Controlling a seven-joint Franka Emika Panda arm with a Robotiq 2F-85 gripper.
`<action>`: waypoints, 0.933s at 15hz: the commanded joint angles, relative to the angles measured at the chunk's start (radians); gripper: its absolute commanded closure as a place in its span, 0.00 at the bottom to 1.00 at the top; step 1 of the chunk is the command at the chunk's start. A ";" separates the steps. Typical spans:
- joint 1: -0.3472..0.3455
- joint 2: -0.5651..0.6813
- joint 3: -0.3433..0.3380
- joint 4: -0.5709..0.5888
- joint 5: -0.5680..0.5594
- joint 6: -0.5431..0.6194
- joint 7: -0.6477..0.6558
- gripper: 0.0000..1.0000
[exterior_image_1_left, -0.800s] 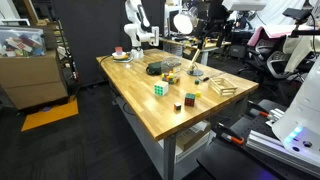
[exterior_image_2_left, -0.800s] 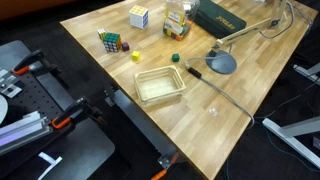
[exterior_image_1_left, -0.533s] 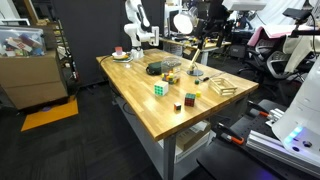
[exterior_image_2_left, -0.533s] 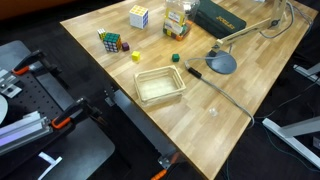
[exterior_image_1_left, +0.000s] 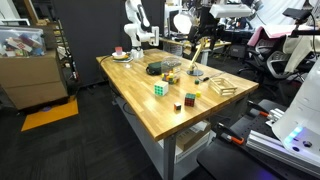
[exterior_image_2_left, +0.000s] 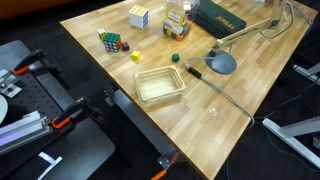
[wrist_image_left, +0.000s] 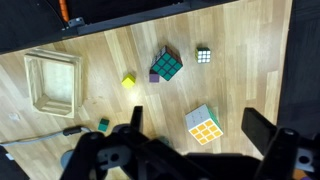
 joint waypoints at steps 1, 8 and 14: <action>0.009 0.034 -0.010 0.015 -0.007 0.010 0.010 0.00; 0.001 0.117 0.000 0.061 -0.012 0.045 0.035 0.00; 0.002 0.386 0.014 0.259 0.005 0.135 0.172 0.00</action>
